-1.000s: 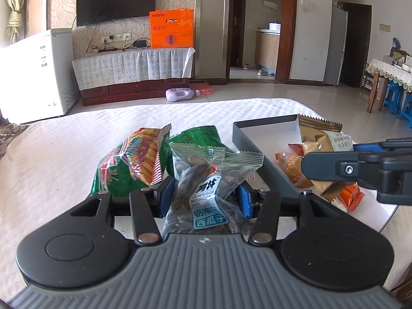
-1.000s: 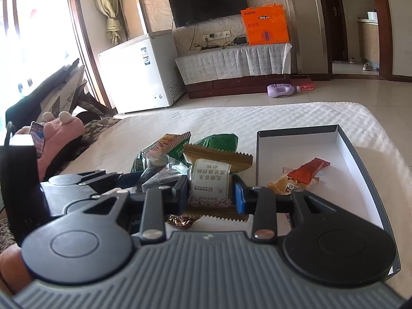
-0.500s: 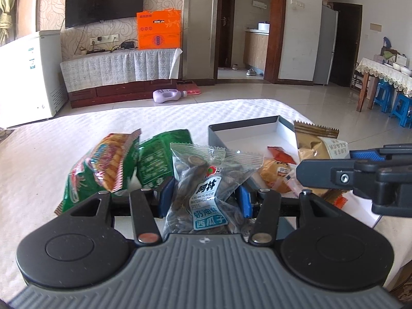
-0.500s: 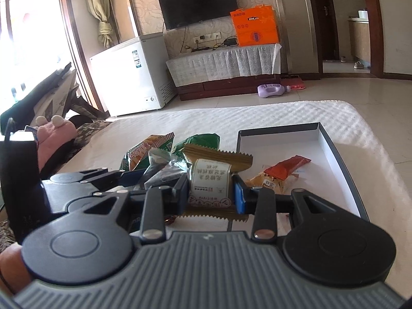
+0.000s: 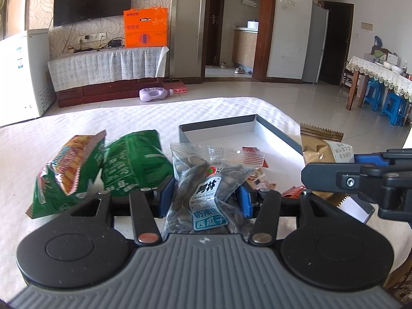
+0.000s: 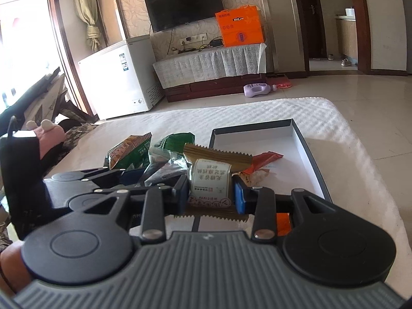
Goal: Organize snacks
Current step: 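Carry the seed bag over the box with the left gripper while the right gripper holds the pastry above it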
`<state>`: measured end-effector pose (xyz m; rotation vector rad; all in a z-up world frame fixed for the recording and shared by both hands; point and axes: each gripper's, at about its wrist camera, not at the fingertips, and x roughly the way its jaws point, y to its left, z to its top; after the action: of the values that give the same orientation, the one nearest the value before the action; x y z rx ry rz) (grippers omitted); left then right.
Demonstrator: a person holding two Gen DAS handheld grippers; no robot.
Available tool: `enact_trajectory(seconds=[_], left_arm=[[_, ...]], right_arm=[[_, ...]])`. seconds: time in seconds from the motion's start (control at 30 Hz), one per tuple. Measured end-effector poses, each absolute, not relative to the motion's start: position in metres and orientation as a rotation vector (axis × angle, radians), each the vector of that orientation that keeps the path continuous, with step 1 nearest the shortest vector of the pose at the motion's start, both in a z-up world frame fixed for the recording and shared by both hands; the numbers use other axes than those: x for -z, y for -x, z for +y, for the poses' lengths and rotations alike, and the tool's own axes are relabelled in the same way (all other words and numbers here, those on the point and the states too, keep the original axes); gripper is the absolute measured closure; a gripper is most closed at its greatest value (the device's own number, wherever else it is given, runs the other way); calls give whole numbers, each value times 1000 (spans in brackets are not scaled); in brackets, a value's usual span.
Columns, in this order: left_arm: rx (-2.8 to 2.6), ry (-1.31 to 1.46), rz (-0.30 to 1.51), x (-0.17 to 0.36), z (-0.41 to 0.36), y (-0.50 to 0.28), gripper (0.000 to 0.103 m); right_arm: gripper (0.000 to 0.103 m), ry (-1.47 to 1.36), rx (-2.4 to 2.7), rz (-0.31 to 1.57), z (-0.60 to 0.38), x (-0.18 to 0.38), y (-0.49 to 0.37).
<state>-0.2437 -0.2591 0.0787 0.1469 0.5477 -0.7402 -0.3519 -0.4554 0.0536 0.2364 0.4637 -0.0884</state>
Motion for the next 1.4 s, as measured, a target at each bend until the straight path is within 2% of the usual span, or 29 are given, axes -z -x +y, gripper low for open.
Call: enact_trajectory(seconds=[0.73, 1.4], left_arm=[[805, -151, 555, -72, -306, 250, 46], [786, -221, 556, -55, -355, 201, 46]], right_arm=[[64, -248, 158, 469, -482, -48, 368], [64, -260, 195, 489, -493, -44, 366]])
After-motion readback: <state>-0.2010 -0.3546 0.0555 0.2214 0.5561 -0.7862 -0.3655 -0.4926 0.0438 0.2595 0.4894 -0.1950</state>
